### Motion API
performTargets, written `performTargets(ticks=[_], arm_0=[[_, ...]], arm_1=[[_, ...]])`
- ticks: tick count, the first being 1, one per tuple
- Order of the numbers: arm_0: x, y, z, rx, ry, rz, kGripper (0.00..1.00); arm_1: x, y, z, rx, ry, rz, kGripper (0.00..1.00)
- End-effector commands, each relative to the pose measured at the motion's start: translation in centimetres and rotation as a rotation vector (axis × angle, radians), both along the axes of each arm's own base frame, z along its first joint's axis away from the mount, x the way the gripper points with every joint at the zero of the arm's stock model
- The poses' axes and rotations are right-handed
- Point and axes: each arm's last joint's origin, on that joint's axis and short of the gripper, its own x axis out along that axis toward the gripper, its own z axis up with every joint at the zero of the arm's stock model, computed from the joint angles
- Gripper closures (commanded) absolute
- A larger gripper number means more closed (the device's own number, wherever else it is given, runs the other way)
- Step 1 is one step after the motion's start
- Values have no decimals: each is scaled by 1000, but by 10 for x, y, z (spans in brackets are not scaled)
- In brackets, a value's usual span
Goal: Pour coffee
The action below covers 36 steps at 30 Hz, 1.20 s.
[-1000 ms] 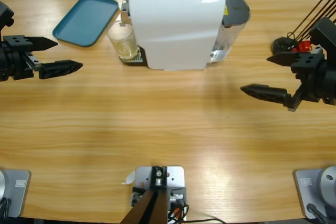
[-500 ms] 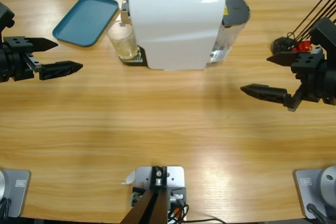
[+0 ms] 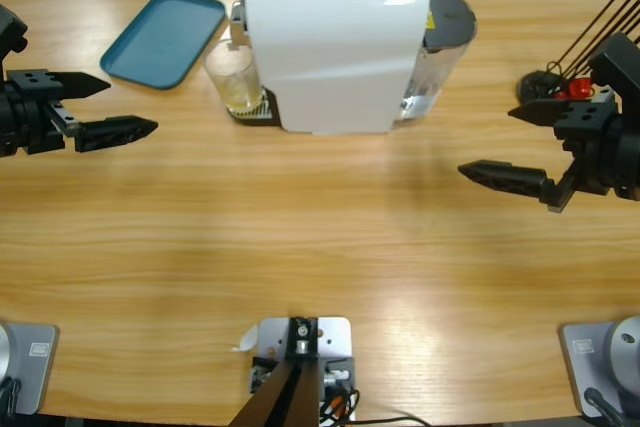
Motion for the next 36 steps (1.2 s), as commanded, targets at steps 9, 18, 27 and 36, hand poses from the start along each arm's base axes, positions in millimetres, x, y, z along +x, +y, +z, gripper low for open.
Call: performTargets(ticks=[9, 18, 27, 36], arm_0=[[-6, 2, -6, 5, 6, 5, 23], [25, -17, -23, 90, -45, -36, 18], [60, -38, -51, 79, -70, -39, 18], [66, -46, -66, -12, -50, -57, 18]], arm_1=[[4, 4, -15, -37, 60, -21, 0], [5, 6, -17, -31, 60, -17, 0], [5, 6, -17, -31, 56, -19, 0], [7, 7, -18, -37, 61, -20, 0]])
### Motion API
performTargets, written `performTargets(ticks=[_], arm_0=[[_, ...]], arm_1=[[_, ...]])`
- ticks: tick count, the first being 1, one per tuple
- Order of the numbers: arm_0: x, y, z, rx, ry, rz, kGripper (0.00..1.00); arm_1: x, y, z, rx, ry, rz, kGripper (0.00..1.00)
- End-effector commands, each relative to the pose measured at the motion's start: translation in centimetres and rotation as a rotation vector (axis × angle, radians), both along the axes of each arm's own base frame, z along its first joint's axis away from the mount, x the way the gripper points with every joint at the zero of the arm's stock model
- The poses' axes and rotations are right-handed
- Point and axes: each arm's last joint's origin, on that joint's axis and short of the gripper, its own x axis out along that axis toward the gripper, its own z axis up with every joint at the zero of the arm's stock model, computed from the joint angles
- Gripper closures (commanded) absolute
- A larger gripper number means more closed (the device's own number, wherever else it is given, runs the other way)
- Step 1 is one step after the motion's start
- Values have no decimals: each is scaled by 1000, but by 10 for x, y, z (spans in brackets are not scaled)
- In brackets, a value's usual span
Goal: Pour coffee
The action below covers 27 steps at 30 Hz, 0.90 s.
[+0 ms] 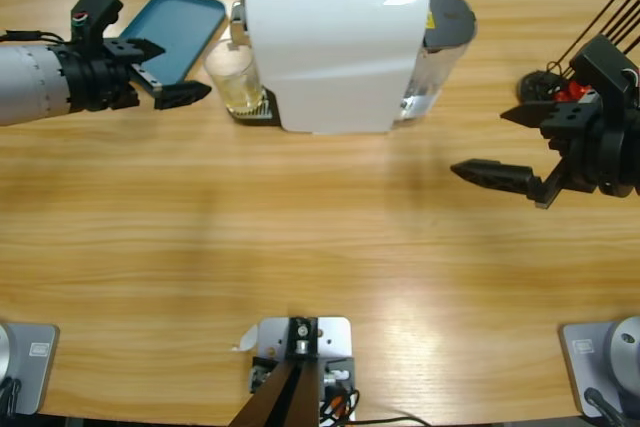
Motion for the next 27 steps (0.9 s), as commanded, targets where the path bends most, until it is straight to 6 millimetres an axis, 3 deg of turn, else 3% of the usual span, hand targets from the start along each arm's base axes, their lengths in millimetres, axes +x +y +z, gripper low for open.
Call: performTargets(ticks=[1, 27], arm_0=[[2, -7, -29, -47, 78, -31, 18], [34, -8, -66, -198, 129, -71, 23]], arm_1=[[0, 1, -13, -29, 36, -5, 0], [1, 2, -14, -31, 40, -4, 0]])
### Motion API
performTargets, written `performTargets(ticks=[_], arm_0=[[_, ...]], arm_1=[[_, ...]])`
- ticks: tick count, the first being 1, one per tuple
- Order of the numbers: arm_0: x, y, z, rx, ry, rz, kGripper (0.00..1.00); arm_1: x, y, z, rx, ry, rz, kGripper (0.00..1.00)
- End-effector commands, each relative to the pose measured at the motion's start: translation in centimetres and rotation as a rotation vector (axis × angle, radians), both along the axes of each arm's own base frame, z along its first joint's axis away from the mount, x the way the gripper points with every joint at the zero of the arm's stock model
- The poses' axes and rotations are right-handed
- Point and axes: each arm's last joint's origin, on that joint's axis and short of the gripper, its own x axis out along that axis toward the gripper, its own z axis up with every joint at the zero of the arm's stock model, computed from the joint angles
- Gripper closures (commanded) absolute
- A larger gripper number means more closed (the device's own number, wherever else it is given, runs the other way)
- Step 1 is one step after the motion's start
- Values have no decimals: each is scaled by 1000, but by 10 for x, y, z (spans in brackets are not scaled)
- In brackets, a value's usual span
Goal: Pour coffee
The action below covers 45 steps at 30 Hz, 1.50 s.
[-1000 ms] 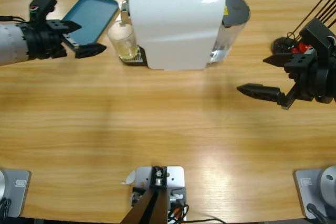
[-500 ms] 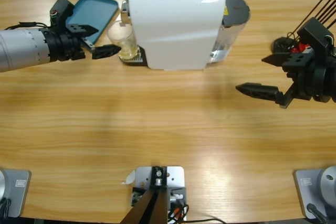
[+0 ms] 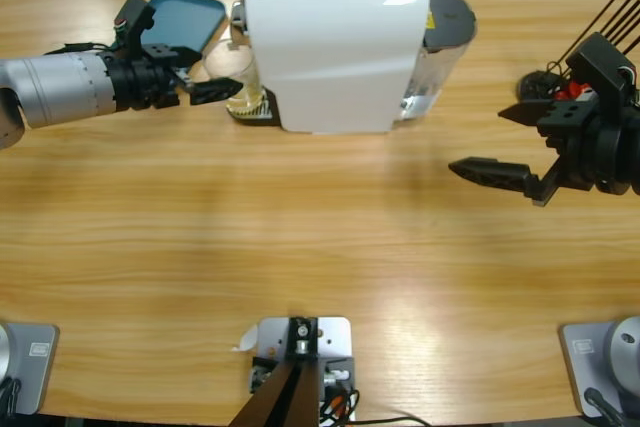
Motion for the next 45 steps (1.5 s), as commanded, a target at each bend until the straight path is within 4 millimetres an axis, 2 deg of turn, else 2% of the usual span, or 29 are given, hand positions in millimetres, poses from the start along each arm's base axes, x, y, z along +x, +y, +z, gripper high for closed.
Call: performTargets(ticks=[1, 14, 22, 34, 35, 38, 42, 45], arm_0=[[4, 0, -26, -2, 85, -30, 23], [19, 0, -28, -20, 83, -16, 23], [29, -7, -31, -50, 96, -59, 23], [36, -10, -37, -52, 107, -66, 28], [36, -10, -37, -52, 108, -66, 46], [38, -8, -38, -62, 116, -75, 227], [41, -5, -38, -83, 123, -91, 392], [42, -4, -37, -86, 122, -93, 399]], arm_1=[[-1, 1, -14, -32, 42, -3, 0], [1, 2, -15, -36, 47, -3, 0], [1, 2, -15, -36, 47, -4, 0], [1, 2, -15, -39, 49, -3, 0], [1, 2, -15, -39, 49, -4, 0], [1, 3, -16, -40, 51, -4, 0], [2, 3, -16, -41, 54, -3, 0], [2, 4, -16, -43, 55, -3, 0]])
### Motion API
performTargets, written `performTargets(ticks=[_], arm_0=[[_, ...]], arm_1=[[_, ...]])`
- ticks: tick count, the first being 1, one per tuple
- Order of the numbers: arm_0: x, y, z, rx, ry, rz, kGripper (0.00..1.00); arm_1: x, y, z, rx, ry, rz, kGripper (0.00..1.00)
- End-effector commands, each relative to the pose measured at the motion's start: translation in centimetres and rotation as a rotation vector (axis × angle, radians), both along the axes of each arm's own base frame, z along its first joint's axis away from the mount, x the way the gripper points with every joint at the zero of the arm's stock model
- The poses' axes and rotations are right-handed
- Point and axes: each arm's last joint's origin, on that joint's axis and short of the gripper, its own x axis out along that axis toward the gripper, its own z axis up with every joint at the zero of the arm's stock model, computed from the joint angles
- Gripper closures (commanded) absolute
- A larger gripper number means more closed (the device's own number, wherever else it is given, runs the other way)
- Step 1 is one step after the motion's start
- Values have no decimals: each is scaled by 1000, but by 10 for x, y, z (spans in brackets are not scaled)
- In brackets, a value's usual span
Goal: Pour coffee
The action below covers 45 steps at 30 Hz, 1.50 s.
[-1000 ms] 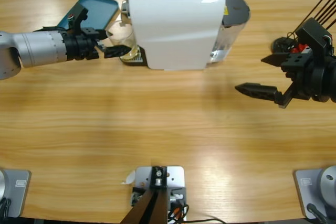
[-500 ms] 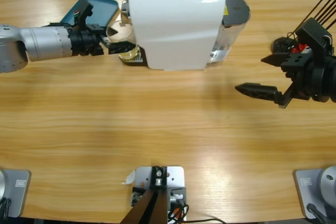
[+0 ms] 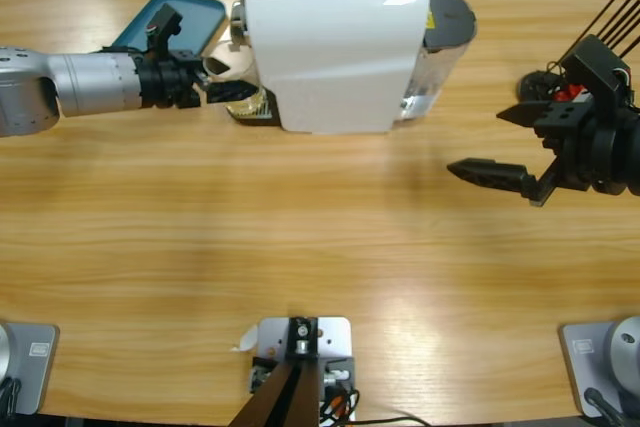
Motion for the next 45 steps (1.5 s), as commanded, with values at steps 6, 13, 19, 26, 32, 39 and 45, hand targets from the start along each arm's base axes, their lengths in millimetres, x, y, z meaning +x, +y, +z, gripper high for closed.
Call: performTargets(ticks=[6, 13, 19, 26, 32, 39, 45], arm_0=[[11, 2, -13, -23, 50, -11, 397], [5, 5, -12, -16, 51, -4, 377], [-3, 18, 0, 62, -29, 106, 377], [-5, 38, 14, 170, -135, 285, 377], [1, 59, 27, 175, -171, 385, 377], [25, 94, 23, 191, -153, 515, 377], [38, 101, 14, 203, -130, 543, 377]], arm_1=[[1, 2, -14, -35, 47, -3, 0], [1, 2, -15, -36, 48, -3, 0], [1, 2, -15, -36, 48, -2, 0], [1, 2, -15, -36, 48, -3, 0], [1, 3, -14, -36, 48, -3, 0], [0, 2, -14, -33, 43, -3, 0], [0, 2, -14, -32, 43, -3, 0]])
